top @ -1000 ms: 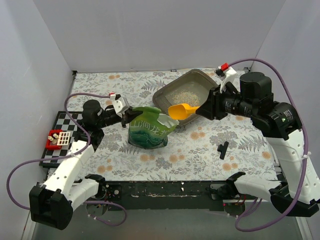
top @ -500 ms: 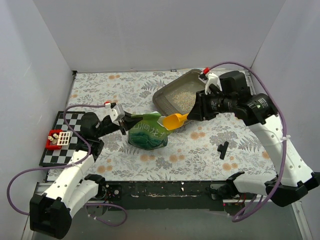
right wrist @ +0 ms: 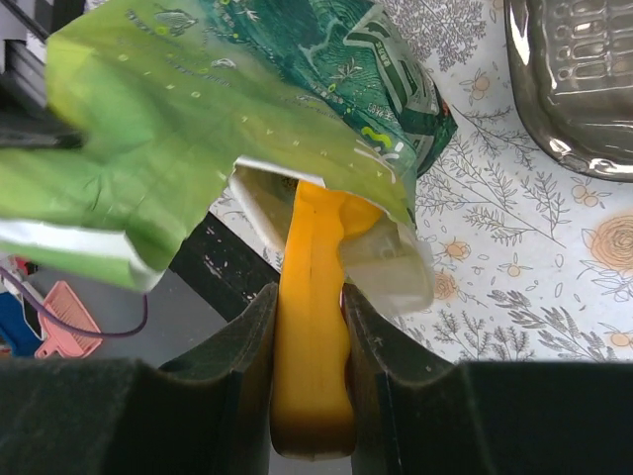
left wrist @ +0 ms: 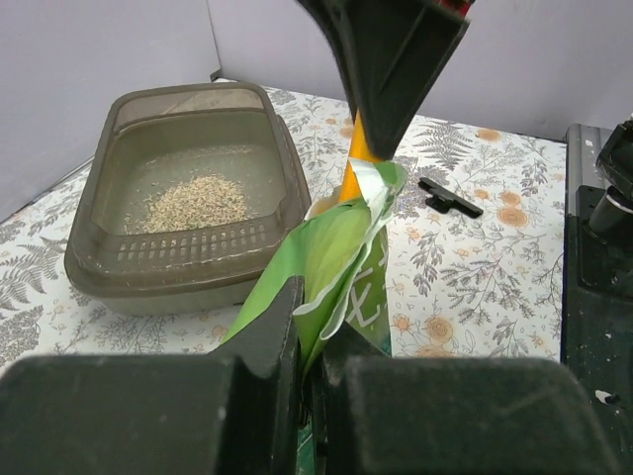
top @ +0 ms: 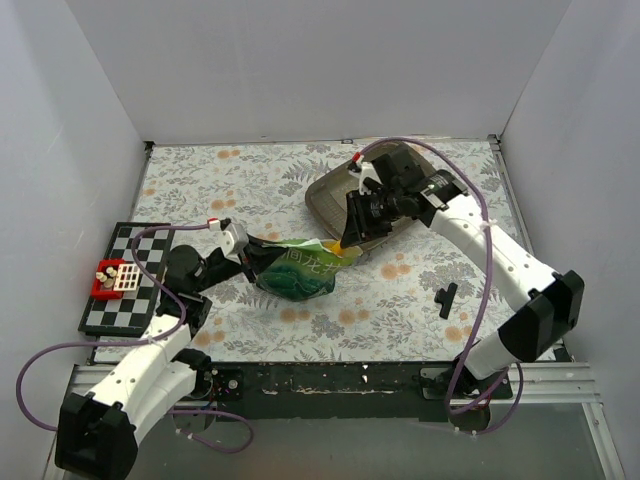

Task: Fill the litter box with clean litter

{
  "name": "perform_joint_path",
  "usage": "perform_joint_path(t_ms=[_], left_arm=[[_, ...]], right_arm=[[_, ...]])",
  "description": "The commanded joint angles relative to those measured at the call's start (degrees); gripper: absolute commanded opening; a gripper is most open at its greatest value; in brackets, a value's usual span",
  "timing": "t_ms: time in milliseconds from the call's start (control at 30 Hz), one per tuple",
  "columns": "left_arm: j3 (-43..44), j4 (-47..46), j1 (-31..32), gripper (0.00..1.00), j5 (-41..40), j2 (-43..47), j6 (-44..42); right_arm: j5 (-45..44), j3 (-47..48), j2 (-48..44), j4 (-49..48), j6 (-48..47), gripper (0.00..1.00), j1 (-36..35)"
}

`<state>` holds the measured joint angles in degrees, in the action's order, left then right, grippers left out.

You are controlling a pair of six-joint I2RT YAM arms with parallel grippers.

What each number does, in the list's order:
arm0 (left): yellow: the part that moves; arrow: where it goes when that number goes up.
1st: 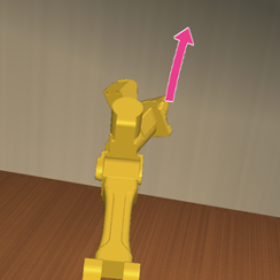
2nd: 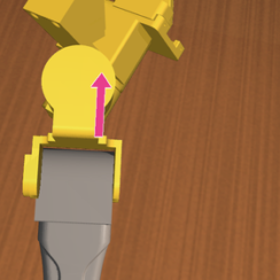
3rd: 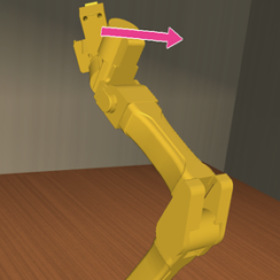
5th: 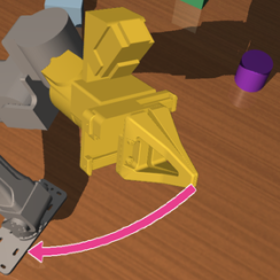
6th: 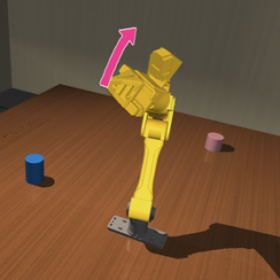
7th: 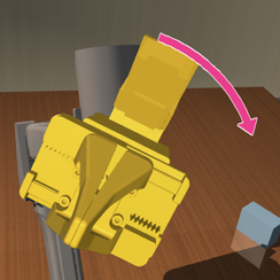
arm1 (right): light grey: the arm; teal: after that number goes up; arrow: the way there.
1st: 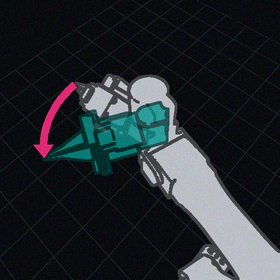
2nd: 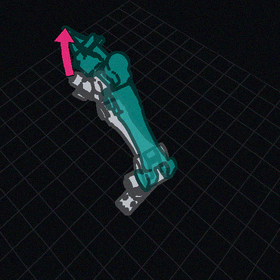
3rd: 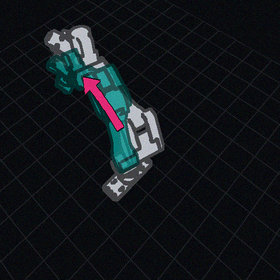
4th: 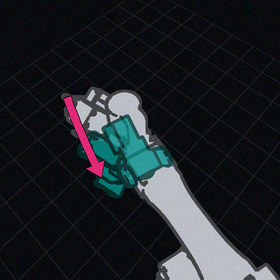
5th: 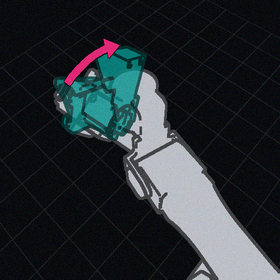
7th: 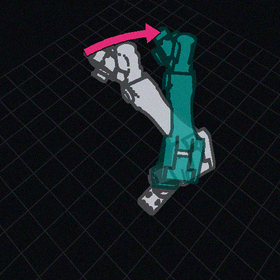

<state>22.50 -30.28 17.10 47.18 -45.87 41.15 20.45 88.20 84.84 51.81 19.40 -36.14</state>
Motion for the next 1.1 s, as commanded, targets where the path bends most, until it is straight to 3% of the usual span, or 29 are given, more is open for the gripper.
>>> perform_joint_path(t_ms=[0, 167, 367, 600, 933, 1067], left_arm=[[-0.36, 3.29, 1.26, 0.0, -5.77, 0.51, 0.16], [-0.35, 4.01, 1.88, 0.0, -9.03, 1.48, -0.8], [-0.27, 4.79, 3.02, 0.0, -9.56, 1.48, -1.33], [-0.27, 4.88, 3.11, 0.0, -9.3, 1.48, -1.42], [0.35, 6.73, 3.11, 0.0, -10.0, 0.78, -3.0], [0.0, 6.64, 3.2, 0.0, -10.26, 1.13, -2.92]], right_arm=[[-9.1, 0.39, 4.89, 1.98, 2.13, 0.01, -1.65], [-5.7, -9.16, 5.61, -6.61, 5.38, 0.01, -1.74], [8.88, -29.46, 1.47, -29.97, 11.8, 0.01, -0.77], [22.87, -42.92, 0.95, -58.7, 21.09, 0.01, -0.69], [22.27, -55.68, 4.54, -106.17, 42.9, 0.01, -3.84], [20.43, -56.56, 6.83, -117.45, 46.43, 0.01, -5.6]])
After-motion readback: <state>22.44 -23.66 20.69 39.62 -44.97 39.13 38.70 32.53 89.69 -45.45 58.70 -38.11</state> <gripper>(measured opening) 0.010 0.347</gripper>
